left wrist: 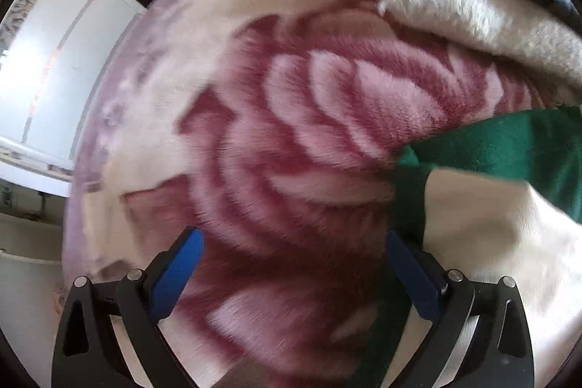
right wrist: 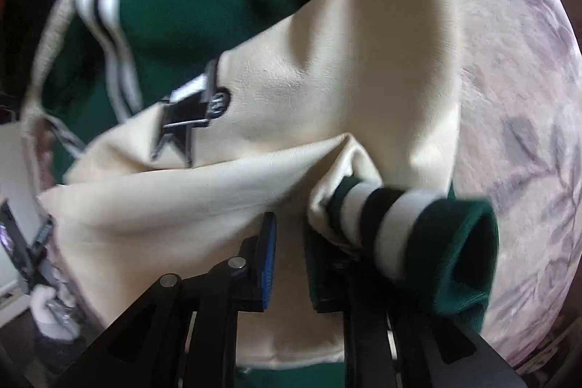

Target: Fold large clothes

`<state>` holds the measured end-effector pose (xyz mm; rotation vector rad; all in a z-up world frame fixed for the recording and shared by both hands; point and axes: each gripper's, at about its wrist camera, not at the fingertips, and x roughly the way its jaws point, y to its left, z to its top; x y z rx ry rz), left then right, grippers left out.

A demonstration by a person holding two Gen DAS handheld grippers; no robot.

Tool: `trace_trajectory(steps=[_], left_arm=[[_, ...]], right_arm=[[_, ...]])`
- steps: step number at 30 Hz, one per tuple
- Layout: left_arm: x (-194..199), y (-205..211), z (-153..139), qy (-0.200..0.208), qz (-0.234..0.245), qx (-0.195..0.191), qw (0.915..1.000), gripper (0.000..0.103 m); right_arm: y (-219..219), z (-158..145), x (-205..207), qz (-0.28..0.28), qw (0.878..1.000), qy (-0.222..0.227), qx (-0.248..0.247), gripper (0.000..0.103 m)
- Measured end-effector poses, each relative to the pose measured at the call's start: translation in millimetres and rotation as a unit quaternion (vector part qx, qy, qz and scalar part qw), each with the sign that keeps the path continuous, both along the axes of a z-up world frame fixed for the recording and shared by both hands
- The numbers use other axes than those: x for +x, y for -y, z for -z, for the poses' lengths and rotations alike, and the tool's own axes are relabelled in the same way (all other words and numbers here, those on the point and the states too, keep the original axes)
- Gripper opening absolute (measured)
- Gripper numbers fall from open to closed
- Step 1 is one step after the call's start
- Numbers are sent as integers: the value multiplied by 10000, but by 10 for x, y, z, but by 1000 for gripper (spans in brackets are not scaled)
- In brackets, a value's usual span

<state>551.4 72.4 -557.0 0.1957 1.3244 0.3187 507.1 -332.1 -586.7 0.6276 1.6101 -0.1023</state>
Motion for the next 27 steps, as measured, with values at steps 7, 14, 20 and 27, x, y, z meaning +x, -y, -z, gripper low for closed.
trace_trajectory(steps=[7, 14, 20, 27], left_arm=[[-712, 250, -328, -188, 84, 162, 9997, 103], [-669, 301, 410, -779, -63, 220, 9967, 103], [-745, 419, 198, -704, 230, 529, 9958, 103], [-998, 457, -387, -204, 255, 551, 9979, 103]], right_arm=[[130, -252, -366, -38, 9996, 271, 93, 34], [109, 314, -382, -126, 9998, 51, -157, 33], [155, 278, -305, -34, 9997, -168, -182, 34], [615, -406, -657, 496, 9961, 691, -215, 24]])
